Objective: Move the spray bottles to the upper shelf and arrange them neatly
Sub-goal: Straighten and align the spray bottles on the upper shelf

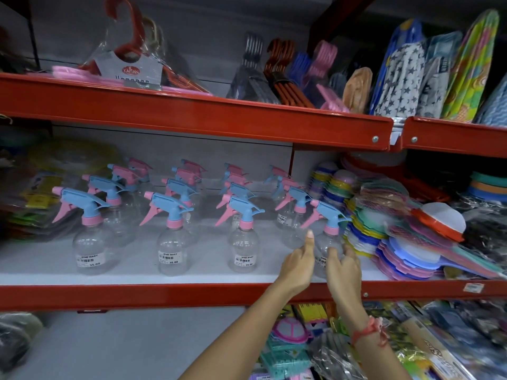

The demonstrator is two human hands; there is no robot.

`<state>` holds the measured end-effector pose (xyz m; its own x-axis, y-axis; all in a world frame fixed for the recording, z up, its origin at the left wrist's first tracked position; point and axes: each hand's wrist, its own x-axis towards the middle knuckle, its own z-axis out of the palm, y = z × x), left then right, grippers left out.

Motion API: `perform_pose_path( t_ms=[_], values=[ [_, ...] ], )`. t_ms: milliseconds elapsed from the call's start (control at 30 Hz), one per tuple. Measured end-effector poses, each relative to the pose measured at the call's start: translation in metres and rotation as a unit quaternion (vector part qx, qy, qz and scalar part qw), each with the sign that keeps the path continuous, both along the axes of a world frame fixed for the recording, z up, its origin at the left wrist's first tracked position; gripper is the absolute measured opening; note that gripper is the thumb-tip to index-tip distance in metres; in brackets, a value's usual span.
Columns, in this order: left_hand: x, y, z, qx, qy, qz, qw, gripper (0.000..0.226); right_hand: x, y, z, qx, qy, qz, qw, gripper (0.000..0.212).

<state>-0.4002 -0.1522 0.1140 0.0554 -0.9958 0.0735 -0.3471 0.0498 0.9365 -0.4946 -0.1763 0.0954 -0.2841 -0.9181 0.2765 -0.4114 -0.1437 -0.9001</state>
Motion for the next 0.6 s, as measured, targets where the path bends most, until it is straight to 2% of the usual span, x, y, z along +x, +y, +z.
perform_pose_path(
  t_ms=[200, 367, 600],
  values=[
    [0.007, 0.013, -0.002, -0.010, -0.008, 0.037, 0.999, 0.057, 0.013, -0.007, 0.000, 0.012, 0.017, 0.031, 0.999, 0.051],
    [0.014, 0.014, -0.008, -0.034, -0.021, 0.086, 0.995, 0.084, 0.027, -0.008, 0.003, 0.011, 0.018, 0.045, 0.999, 0.049],
    [0.017, 0.017, -0.010, -0.039, -0.032, 0.060, 0.997, 0.083, 0.025, -0.005, 0.001, 0.022, 0.024, 0.055, 0.998, 0.053]
  ],
)
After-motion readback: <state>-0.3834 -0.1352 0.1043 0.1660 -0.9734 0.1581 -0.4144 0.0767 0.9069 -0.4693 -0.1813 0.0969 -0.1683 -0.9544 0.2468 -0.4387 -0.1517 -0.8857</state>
